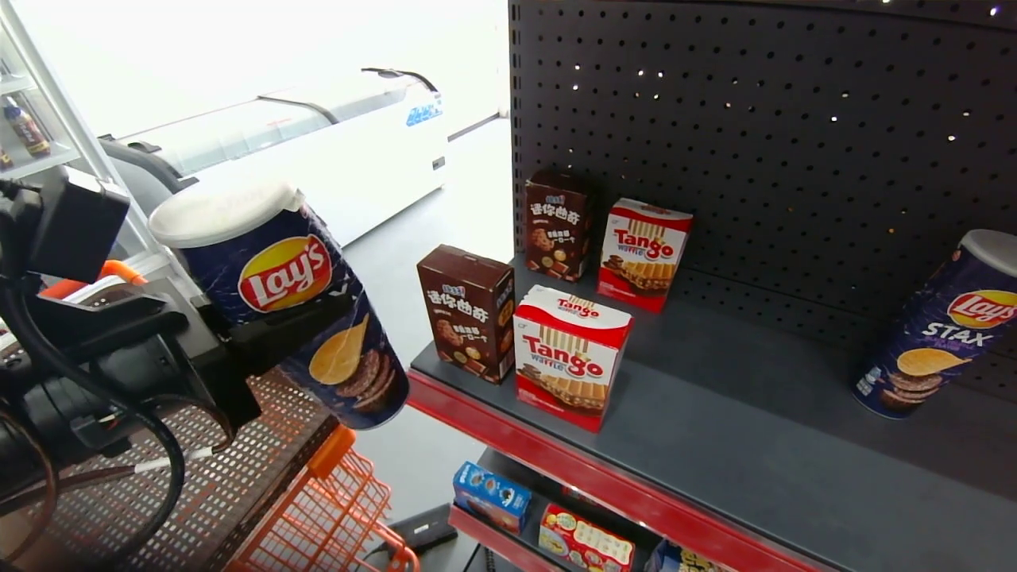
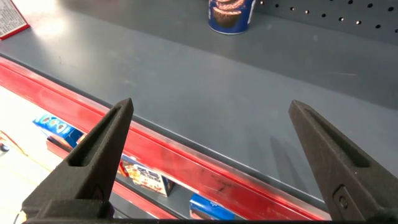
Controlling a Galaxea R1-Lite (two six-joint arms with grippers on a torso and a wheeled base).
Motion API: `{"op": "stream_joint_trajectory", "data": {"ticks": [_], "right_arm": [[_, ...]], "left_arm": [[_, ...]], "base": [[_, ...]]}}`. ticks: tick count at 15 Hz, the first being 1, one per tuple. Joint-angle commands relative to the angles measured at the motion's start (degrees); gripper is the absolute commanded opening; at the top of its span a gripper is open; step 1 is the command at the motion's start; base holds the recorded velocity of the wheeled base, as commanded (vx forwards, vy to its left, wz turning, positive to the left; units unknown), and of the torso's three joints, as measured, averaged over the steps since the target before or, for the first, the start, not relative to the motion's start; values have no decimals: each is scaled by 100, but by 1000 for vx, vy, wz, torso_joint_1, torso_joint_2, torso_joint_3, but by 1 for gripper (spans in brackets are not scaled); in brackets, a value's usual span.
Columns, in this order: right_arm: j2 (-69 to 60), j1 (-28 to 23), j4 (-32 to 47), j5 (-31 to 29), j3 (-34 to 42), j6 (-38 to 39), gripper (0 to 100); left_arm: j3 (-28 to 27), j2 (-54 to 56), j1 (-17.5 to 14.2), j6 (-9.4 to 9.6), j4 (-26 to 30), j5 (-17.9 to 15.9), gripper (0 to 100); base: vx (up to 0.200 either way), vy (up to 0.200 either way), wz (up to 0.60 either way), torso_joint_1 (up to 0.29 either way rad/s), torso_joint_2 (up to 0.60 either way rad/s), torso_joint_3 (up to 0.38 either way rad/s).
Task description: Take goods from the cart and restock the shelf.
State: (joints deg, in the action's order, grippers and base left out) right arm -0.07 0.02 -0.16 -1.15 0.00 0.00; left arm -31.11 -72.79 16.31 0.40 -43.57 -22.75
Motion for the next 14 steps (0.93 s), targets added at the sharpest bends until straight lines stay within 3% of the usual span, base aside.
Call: {"op": "stream_joint_trajectory", "data": {"ticks": [1, 4, 7, 12, 14], "right_arm": [[7, 6, -2, 0, 0, 0, 100], [7, 6, -2, 0, 0, 0, 100], [7, 6, -2, 0, 0, 0, 100], [7, 6, -2, 9, 0, -9, 100], [7, 6, 7, 9, 0, -9, 100]], "left_arm": [[35, 63, 83, 4, -2, -28, 0], [-150, -104, 74, -5, 41, -116, 0], [-44, -104, 127, 13, -46, -687, 0], [44, -16, 883, -14, 50, -740, 0], [35, -7, 900, -31, 112, -828, 0]], "base": [[0, 0, 0, 0, 0, 0], [0, 0, 0, 0, 0, 0], [0, 0, 0, 0, 0, 0], [0, 0, 0, 0, 0, 0], [0, 0, 0, 0, 0, 0]]}}
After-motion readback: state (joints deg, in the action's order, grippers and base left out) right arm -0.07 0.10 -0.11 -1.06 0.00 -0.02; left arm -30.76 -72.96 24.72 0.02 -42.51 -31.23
